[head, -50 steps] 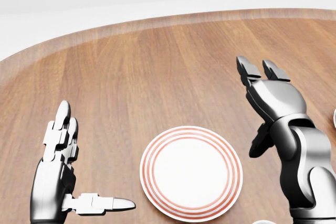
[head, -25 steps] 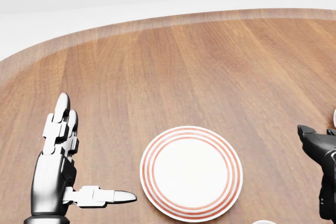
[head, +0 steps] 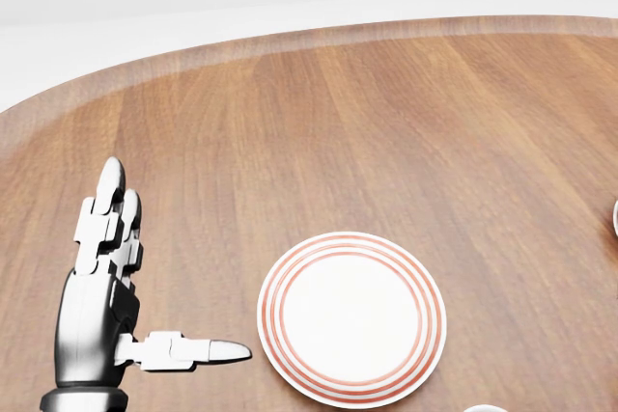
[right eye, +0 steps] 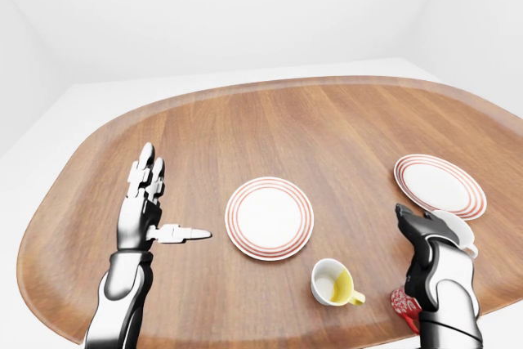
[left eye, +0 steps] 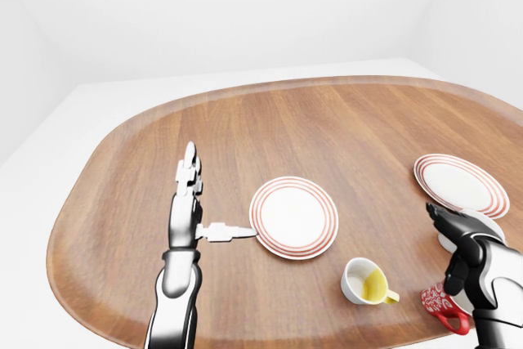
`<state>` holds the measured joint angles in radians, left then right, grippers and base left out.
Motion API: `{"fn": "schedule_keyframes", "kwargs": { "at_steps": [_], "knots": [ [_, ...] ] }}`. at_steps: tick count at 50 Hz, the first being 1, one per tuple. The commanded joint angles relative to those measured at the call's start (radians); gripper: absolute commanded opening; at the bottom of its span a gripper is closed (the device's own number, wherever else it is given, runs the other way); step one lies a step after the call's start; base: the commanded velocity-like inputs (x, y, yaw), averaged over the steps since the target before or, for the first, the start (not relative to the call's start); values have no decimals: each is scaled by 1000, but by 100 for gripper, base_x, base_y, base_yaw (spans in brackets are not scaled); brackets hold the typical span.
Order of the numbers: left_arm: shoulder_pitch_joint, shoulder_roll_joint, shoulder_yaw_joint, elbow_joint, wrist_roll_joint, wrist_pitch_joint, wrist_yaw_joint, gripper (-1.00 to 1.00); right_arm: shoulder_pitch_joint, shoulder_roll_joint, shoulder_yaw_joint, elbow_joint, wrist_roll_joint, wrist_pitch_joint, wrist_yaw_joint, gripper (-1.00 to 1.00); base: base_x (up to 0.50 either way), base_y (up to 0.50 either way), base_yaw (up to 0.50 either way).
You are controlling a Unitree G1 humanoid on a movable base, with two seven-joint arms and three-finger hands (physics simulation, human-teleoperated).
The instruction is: Put the red mug on the left plate.
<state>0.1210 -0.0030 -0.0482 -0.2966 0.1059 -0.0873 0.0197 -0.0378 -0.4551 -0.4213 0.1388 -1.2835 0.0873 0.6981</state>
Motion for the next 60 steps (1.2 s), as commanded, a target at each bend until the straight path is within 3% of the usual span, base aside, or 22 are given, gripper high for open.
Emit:
{"fn": "schedule_keyframes", "kwargs": {
  "at_steps": [1,7,19,33,40,44,60],
  "knots": [
    [-4,-1,0,2,1,0,2,100,64,19,-74,-60,20,0,0,100,0,0,0],
    [2,-1,-2,5,1,0,4,100,100,42,-86,-84,31,0,0,100,0,0,0],
    [19,0,-4,11,-2,0,6,100,251,142,-274,-179,173,0,-40,100,0,0,0],
    [20,-1,-7,15,-1,0,7,100,235,104,-307,-97,272,0,-88,100,0,0,0],
    [19,0,-8,16,-2,0,5,100,192,62,-330,-72,340,0,-163,100,0,0,0],
    [20,-1,-9,18,0,0,6,100,155,32,-384,-103,403,0,-231,100,0,0,0],
    [19,0,-8,17,-1,0,7,100,162,21,-335,-67,439,0,-266,100,0,0,0]
  ]
}}
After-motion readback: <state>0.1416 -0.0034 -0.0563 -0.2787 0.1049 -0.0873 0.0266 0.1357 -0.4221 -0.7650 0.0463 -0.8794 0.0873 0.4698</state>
